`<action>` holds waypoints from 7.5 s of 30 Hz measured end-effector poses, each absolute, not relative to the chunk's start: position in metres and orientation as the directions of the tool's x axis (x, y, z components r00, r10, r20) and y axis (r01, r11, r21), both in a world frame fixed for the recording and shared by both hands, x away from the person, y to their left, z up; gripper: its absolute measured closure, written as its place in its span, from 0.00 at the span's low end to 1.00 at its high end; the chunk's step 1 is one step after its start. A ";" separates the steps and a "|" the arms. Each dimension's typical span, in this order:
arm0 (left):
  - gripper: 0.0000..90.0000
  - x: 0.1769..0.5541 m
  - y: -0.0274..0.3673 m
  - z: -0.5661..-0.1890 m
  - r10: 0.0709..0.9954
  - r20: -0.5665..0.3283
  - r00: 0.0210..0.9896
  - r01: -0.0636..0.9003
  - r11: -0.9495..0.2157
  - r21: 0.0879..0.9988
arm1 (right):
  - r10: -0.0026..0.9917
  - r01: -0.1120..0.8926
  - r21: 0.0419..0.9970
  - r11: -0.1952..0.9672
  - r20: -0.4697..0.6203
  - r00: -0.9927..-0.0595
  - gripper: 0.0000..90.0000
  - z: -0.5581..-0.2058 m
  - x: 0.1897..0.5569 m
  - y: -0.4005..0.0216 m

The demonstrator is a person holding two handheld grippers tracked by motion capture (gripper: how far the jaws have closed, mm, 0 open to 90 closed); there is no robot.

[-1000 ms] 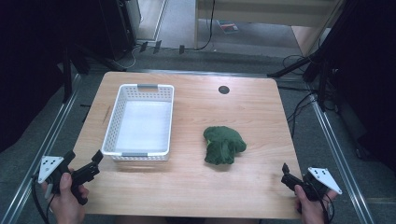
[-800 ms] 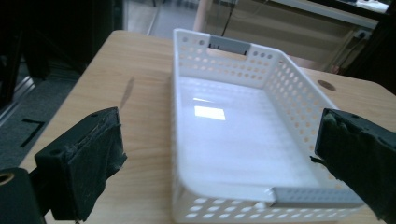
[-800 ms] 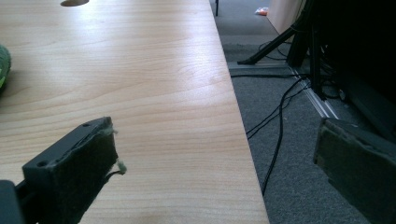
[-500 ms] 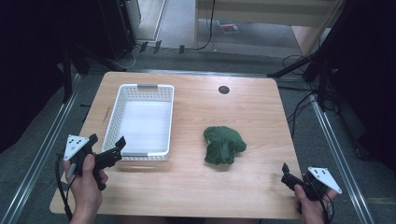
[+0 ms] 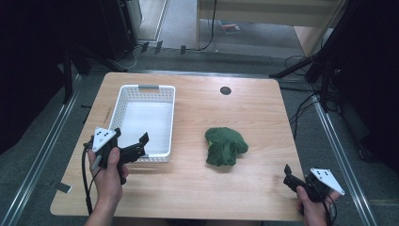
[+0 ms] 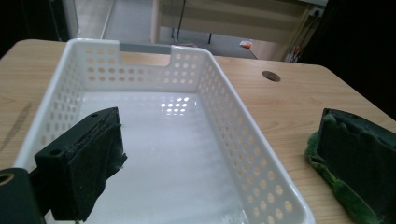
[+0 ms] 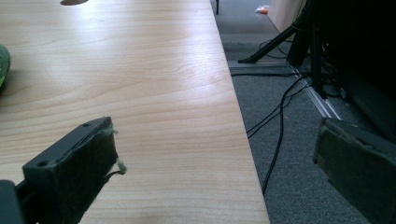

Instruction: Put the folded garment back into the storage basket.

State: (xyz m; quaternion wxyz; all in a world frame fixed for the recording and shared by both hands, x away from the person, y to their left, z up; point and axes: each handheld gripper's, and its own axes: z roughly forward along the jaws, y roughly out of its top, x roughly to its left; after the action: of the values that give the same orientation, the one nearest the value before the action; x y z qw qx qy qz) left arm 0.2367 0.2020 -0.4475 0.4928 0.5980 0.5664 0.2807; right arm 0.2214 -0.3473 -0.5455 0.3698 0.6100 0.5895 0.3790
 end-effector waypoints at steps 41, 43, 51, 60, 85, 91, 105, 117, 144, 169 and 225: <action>0.01 0.275 0.037 -0.474 0.879 -0.207 0.429 0.505 -0.043 0.862 | 0.999 0.446 0.894 -0.037 0.034 0.014 0.00 -0.545 0.222 -0.348; 0.00 0.277 0.032 -0.478 0.875 -0.211 0.435 0.514 -0.048 0.856 | 0.999 0.446 0.894 -0.037 0.034 0.014 0.00 -0.546 0.222 -0.348; 0.00 0.286 0.010 -0.497 0.860 -0.224 0.459 0.553 -0.079 0.829 | 0.999 0.445 0.895 -0.037 0.035 0.012 0.00 -0.546 0.222 -0.348; 0.00 0.296 -0.013 -0.518 0.858 -0.246 0.451 0.611 -0.096 0.785 | 0.999 0.445 0.895 -0.039 0.037 0.014 0.00 -0.545 0.222 -0.348; 0.00 0.306 -0.047 -0.543 0.906 -0.162 0.392 0.661 -0.155 0.734 | 0.999 0.444 0.895 -0.043 0.038 0.020 0.00 -0.545 0.222 -0.348; 0.00 0.306 -0.050 -0.548 0.908 -0.142 0.394 0.663 -0.174 0.728 | 0.999 0.445 0.895 -0.043 0.037 0.021 0.00 -0.545 0.222 -0.348; 0.18 0.303 -0.049 -0.547 0.905 -0.119 0.409 0.640 -0.192 0.744 | 0.999 0.444 0.895 -0.045 0.039 0.022 0.00 -0.545 0.223 -0.348; 0.26 0.297 -0.040 -0.528 0.893 -0.149 0.425 0.611 -0.161 0.775 | 0.999 0.445 0.894 -0.046 0.041 0.020 0.00 -0.546 0.223 -0.348; 0.26 0.292 -0.003 -0.468 0.884 -0.159 0.440 0.520 -0.106 0.848 | 0.999 0.449 0.893 -0.043 0.037 0.022 0.01 -0.546 0.223 -0.348; 0.26 0.299 0.040 -0.439 0.902 -0.184 0.390 0.492 -0.035 0.870 | 0.999 0.452 0.891 -0.040 0.033 0.023 0.01 -0.546 0.223 -0.347; 0.26 0.345 0.197 -0.456 0.975 -0.213 0.061 0.459 0.162 0.873 | 0.999 0.455 0.889 -0.047 0.038 0.028 0.01 -0.546 0.224 -0.347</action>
State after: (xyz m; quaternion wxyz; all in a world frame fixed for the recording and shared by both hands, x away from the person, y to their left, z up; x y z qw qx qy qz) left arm 0.3449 0.1966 -0.4562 0.4430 0.5782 0.6202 0.2912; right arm 0.2241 -0.3472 -0.5456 0.3625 0.6187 0.5876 0.3750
